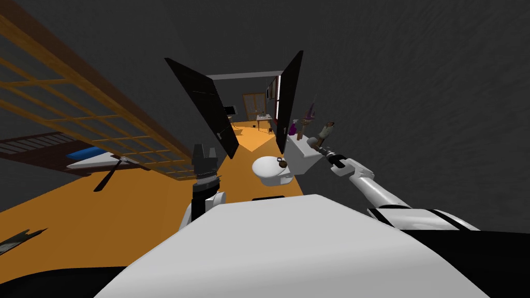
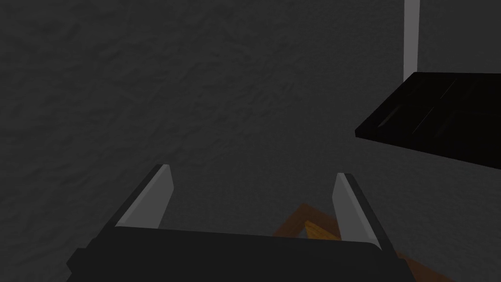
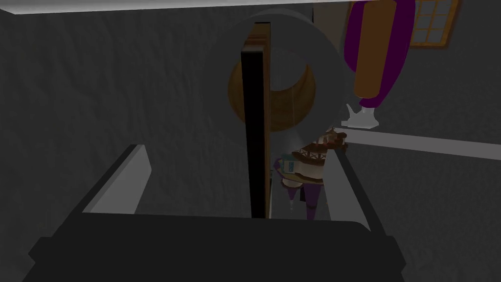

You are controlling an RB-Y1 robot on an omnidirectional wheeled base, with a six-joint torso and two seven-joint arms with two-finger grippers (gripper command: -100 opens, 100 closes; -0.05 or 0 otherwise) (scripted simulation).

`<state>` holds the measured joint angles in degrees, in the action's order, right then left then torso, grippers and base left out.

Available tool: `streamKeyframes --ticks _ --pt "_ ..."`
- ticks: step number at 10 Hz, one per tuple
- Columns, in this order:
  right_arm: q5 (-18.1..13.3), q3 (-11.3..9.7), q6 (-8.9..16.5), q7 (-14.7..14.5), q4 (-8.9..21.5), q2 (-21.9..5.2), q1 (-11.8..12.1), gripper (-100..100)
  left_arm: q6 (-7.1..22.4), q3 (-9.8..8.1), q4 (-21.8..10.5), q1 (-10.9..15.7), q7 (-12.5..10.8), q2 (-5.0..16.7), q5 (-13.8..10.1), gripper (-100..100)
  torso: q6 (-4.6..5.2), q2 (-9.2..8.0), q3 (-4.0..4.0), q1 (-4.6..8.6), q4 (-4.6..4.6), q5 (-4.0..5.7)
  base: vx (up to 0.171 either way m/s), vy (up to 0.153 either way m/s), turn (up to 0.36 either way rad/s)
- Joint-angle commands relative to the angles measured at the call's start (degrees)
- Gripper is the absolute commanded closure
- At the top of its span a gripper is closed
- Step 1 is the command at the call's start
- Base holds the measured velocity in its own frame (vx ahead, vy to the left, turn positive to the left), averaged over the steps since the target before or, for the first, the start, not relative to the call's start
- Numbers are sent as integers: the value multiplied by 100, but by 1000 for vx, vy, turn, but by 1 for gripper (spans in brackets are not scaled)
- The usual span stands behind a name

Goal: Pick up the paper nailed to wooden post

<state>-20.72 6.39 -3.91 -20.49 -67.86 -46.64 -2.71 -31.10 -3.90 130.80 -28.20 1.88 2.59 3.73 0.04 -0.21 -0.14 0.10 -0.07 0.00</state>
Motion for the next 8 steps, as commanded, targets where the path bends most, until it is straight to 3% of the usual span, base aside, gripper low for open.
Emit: streamKeyframes --ticks 1,2,4,6,7,8 --pt "-7 4 19 -8 286 18 -247 -100 0 0 0 0 0 0 0 0 0 0 0 0 0 0 0 0 0" --pt "-3 -283 -62 -117 474 -20 -450 -100 0 0 0 0 0 0 0 0 0 13 8 1 3 1 -103 1 102" --pt "-3 -304 -62 -117 778 -20 -759 -100 0 0 0 1 0 0 0 0 0 -26 -14 -2 -5 0 -112 4 30" --pt "-3 -304 -62 -117 1091 -20 -1083 -100 0 0 0 0 0 0 0 0 1 -2 -1 -2 0 0 -16 3 -6" --pt "-3 -304 -62 -117 1233 -20 -1105 -100 0 0 0 0 0 0 0 0 0 13 8 -1 3 0 15 0 7" --pt "1 -589 -143 -227 1421 -59 -1363 -100 0 0 0 -1 0 0 0 0 2 19 12 0 5 1 -108 8 107"
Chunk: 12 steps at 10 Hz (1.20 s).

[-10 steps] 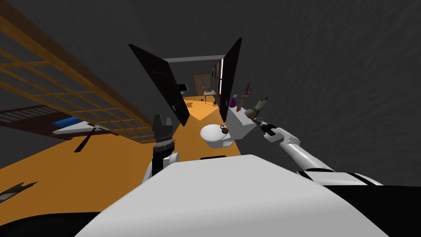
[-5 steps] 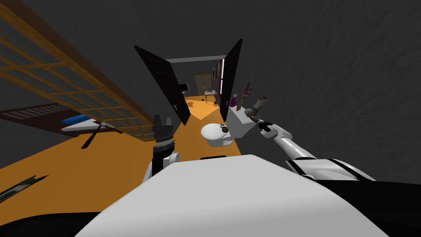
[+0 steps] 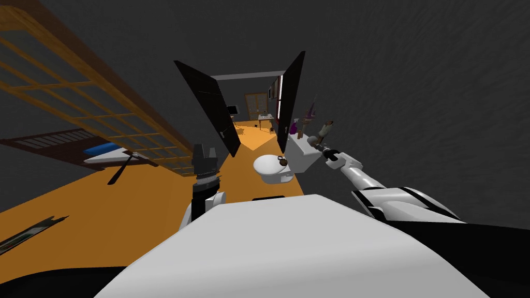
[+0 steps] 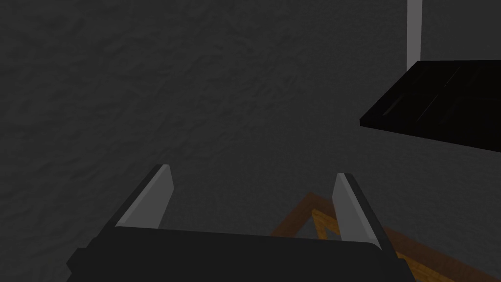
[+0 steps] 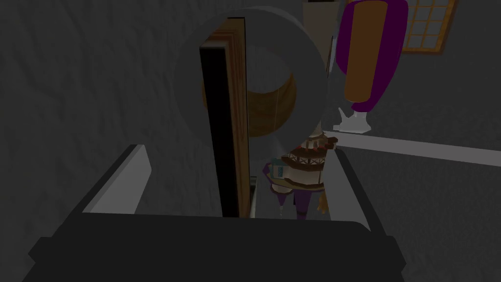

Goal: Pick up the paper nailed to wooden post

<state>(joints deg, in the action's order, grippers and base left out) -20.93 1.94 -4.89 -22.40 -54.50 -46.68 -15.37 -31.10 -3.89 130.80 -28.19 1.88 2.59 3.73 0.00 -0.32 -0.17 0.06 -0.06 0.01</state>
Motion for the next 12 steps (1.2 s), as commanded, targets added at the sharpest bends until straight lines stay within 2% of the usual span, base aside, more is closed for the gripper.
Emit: streamKeyframes --ticks 1,3,4,5,7,9,10,11,12 --pt "22 -167 -45 -36 286 -55 -286 -100 0 0 0 0 0 0 0 0 0 0 0 0 0 0 -150 12 67" --pt "22 -167 -45 -36 752 -55 -696 -100 0 0 0 -1 0 0 0 0 7 -9 -8 2 -5 -1 -56 2 -14" --pt "22 -167 -45 -36 795 -55 -696 -100 0 0 0 -1 0 0 0 0 7 9 2 3 -1 -1 5 -1 0" --pt "26 -457 -126 -145 1025 -93 -943 -100 0 0 0 -2 0 0 0 0 6 22 10 4 3 0 -122 28 118" --pt "26 -475 -126 -145 1332 -93 -1270 -100 0 0 0 0 0 0 0 0 7 -24 -16 -5 -7 -2 -119 8 21" --pt "26 -475 -126 -145 1694 -93 -1554 -100 0 0 0 -1 0 0 0 0 6 13 4 5 0 0 3 -5 -3" --pt "30 -725 -206 -254 1975 -131 -1811 -100 0 -1 0 -2 0 0 0 0 7 27 13 6 4 0 -113 23 111" --pt "30 -783 -206 -254 2229 -131 -2028 -100 0 0 0 0 0 0 0 0 2 -3 -2 -5 0 -1 -164 19 65" --pt "30 -783 -206 -254 2252 -131 -2125 -100 0 0 0 0 0 0 0 0 8 -24 -16 -4 -7 -2 -81 0 -15"
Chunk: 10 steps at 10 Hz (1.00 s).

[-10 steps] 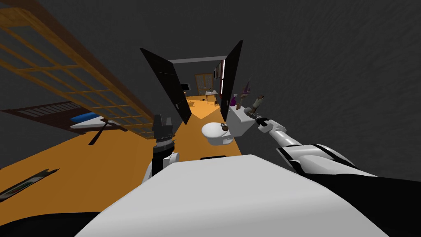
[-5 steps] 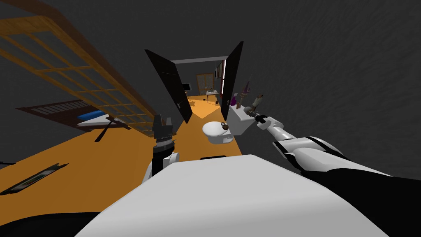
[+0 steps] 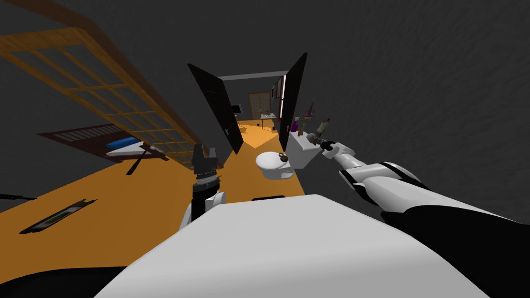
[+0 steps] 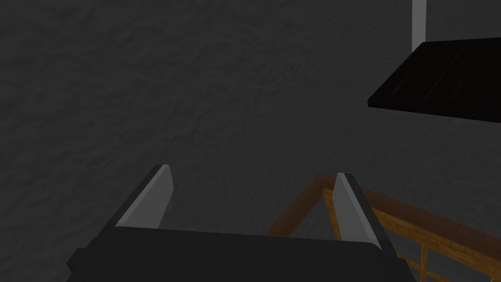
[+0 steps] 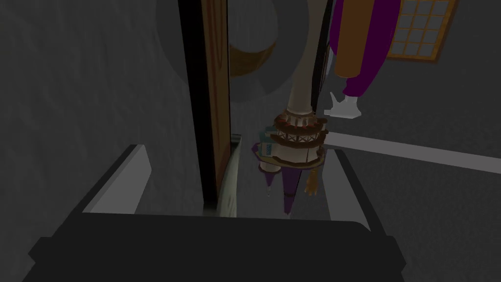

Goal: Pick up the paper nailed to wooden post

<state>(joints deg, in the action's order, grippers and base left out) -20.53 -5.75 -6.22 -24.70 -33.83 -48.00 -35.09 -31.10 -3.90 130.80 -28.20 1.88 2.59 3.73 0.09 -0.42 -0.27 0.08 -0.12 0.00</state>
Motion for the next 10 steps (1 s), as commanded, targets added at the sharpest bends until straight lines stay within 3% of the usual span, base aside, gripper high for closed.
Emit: streamKeyframes --ticks 1,3,5,6,10 --pt "-10 -14 -73 -24 286 0 -286 -100 0 0 0 0 0 0 0 0 0 0 0 0 0 0 -9 -5 -13" --pt "-10 -14 -73 -24 498 0 -439 -100 0 0 0 -1 0 0 0 0 -2 38 22 3 9 1 20 -3 4" --pt "-11 -1 -85 -29 501 1 -428 -100 0 0 0 -1 0 0 0 0 -1 41 26 4 12 3 5 0 0" --pt "-13 2 -94 -36 517 3 -433 100 0 0 0 -1 0 0 0 0 -1 39 24 4 11 3 0 0 0" --pt "-13 1 -94 -36 516 2 -431 100 0 0 0 -1 0 0 0 0 -5 42 26 -2 11 1 0 -1 -3"
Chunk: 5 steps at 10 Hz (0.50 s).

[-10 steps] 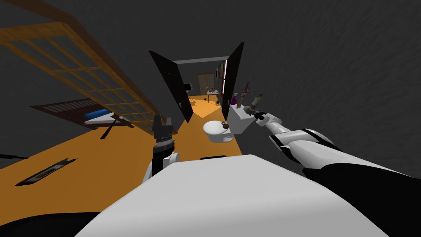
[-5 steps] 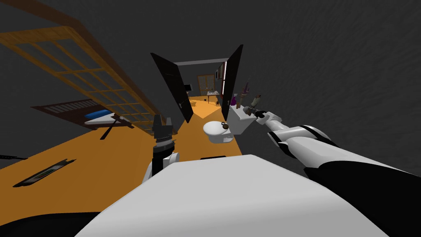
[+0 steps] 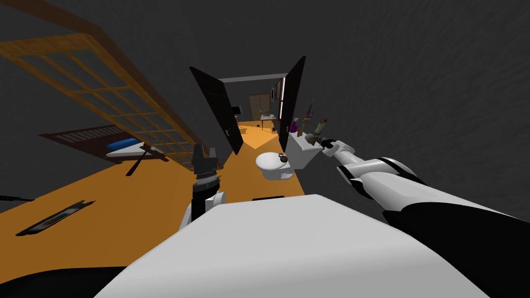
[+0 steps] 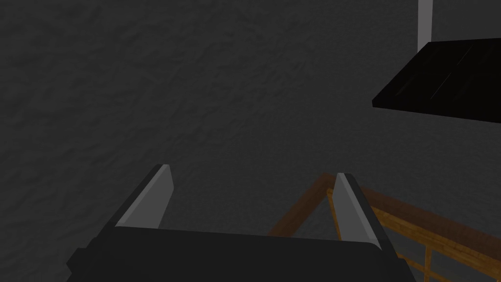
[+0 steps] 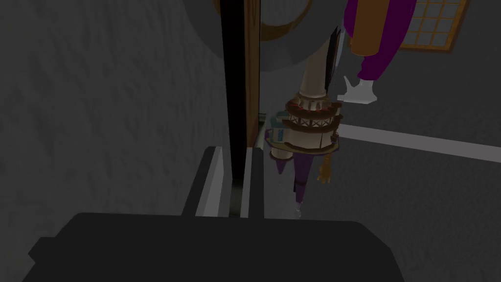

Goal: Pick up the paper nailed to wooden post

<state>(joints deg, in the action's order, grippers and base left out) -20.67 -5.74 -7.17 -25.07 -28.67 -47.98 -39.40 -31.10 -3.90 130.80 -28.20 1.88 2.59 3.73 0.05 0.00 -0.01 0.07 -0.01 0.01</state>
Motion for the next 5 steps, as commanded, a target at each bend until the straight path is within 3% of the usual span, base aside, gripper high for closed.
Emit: streamKeyframes --ticks 1,2,3,5 --pt "0 0 0 0 0 0 0 0 0 0 0 0 0 0 0 0 0 0 0 0 0 0 0 0 0" --pt "0 287 103 122 -286 36 287 100 0 0 0 0 0 0 0 0 0 0 0 0 0 0 126 -4 -93" --pt "0 293 103 122 -540 36 496 100 0 0 0 -2 0 0 0 0 12 30 14 6 2 -1 153 -3 -71" --pt "0 293 103 122 -889 36 833 100 0 0 0 -1 0 0 0 0 -10 42 27 15 15 12 51 -14 0"
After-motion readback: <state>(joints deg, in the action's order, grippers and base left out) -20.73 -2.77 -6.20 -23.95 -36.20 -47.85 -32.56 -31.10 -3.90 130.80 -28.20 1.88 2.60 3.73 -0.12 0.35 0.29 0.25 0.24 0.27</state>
